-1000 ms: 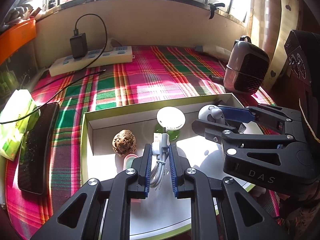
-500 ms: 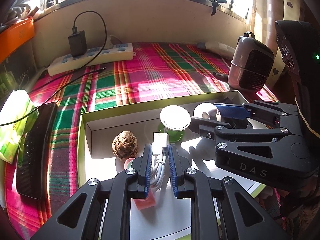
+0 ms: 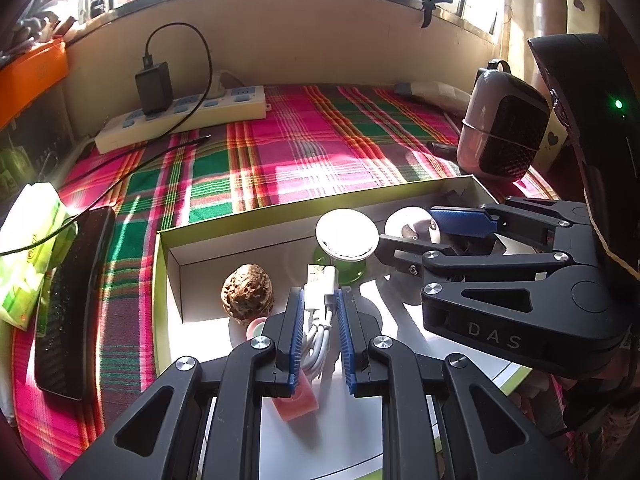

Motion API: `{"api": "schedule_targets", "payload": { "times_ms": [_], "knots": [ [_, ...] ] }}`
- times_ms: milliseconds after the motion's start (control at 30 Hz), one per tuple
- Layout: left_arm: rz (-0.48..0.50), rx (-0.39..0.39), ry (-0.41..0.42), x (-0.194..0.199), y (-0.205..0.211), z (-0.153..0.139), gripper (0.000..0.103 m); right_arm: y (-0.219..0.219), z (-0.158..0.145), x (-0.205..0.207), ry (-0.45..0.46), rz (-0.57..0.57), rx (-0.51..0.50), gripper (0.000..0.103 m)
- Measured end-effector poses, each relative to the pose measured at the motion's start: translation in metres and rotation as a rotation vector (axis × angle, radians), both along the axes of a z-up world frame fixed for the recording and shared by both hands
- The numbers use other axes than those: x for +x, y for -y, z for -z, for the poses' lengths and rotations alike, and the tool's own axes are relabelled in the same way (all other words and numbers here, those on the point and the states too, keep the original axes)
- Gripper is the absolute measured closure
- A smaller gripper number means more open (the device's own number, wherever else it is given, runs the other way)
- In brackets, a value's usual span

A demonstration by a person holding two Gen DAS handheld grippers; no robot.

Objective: Organize objects
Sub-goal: 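Lower the white gadget into the box and open the right gripper while the left releases the cable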

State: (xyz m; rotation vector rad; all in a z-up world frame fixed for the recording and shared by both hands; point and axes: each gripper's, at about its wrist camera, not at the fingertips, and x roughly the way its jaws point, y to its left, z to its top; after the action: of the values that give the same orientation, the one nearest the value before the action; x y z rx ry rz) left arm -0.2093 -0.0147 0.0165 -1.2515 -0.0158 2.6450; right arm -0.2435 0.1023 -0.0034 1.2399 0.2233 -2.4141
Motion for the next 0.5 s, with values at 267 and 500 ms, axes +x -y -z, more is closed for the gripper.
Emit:
{"api": "schedule_targets", "payload": {
  "times_ms": [267, 500],
  "knots": [
    [0.0, -0.002, -0.001, 0.0, -0.0008, 0.0002, 0.088, 0.0016, 0.0013, 0.0005, 0.005, -0.008, -0.001, 0.054],
    [-0.001, -0.002, -0.001, 0.0003, -0.0017, 0.0004, 0.087, 0.001, 0.0015, 0.0008, 0.004, -0.003, -0.001, 0.054]
  ]
}}
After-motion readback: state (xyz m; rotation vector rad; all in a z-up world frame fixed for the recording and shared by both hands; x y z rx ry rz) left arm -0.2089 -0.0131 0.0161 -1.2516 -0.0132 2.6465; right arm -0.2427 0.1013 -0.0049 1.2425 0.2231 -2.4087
